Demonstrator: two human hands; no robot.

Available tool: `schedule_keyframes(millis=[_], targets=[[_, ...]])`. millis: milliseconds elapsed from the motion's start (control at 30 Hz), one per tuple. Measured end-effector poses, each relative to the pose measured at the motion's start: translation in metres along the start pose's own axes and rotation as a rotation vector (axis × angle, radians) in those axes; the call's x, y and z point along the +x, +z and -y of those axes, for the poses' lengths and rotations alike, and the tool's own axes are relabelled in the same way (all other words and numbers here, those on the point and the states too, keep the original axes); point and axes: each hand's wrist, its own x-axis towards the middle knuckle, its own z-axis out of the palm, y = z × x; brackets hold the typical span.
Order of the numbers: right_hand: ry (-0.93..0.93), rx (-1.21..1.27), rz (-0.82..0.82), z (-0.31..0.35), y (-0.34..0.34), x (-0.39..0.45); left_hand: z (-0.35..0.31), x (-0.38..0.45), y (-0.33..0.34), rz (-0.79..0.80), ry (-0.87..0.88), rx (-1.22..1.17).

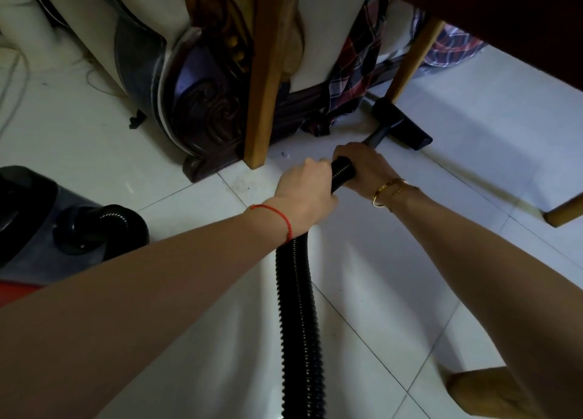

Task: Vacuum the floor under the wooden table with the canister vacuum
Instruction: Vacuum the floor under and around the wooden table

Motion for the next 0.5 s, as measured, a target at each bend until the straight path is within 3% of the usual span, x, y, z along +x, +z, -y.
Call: schedule_keyframes(millis=[133, 500], targets=[[-0.008, 0.061, -0.058, 0.013, 0.003, -0.01, 0.006, -0.016, -0.011, 0.016, 0.002, -0.011], [-0.15, 0.168, 0.032, 0.12, -0.05, -0.077, -0.007, -0.146, -0.088, 0.016, -0.115, -0.041]])
